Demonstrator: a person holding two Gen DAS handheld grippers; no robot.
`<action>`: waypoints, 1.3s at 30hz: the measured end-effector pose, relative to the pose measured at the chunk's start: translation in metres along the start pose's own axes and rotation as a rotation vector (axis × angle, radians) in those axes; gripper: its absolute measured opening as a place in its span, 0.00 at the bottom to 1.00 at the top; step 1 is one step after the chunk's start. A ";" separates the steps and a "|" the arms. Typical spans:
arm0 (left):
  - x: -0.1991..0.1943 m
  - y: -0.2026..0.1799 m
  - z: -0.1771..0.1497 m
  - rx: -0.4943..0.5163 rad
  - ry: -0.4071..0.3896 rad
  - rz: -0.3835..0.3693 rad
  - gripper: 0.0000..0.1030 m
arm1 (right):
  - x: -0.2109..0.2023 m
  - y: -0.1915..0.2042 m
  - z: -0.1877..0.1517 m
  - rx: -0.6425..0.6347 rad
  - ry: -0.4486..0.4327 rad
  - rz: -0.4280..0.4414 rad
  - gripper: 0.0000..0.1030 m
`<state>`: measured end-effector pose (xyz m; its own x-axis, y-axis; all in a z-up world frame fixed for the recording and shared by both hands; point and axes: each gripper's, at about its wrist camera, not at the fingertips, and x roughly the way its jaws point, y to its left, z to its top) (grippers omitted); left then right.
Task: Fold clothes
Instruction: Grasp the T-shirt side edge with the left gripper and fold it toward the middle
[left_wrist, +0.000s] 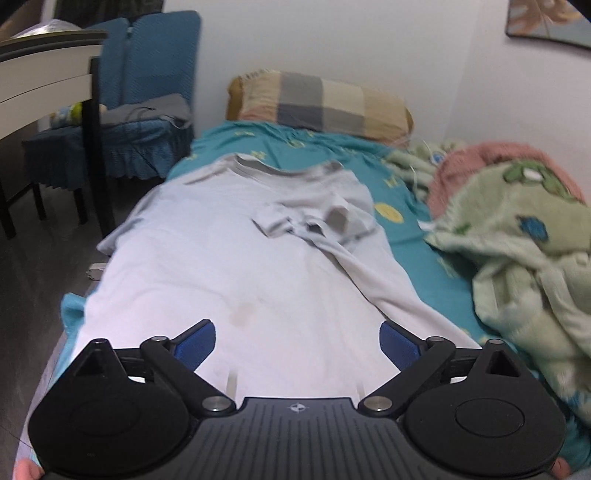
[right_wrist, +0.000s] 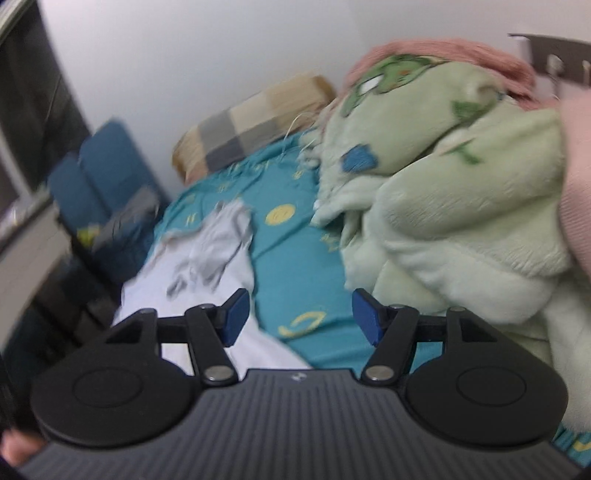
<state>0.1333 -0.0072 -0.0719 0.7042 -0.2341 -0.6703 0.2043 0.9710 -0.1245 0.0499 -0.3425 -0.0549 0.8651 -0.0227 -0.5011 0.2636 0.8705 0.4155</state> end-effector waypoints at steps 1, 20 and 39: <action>0.000 -0.013 -0.002 0.017 0.012 -0.022 0.87 | 0.001 -0.005 0.003 0.008 -0.021 -0.017 0.62; 0.087 -0.181 -0.064 0.109 0.414 -0.244 0.57 | 0.021 -0.049 0.009 0.174 -0.022 -0.046 0.63; -0.002 -0.059 -0.011 -0.047 0.358 -0.457 0.03 | 0.041 -0.040 0.006 0.140 0.004 -0.104 0.63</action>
<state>0.1124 -0.0638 -0.0710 0.2761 -0.6063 -0.7457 0.3973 0.7785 -0.4859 0.0774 -0.3810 -0.0878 0.8284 -0.1069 -0.5499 0.4085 0.7869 0.4625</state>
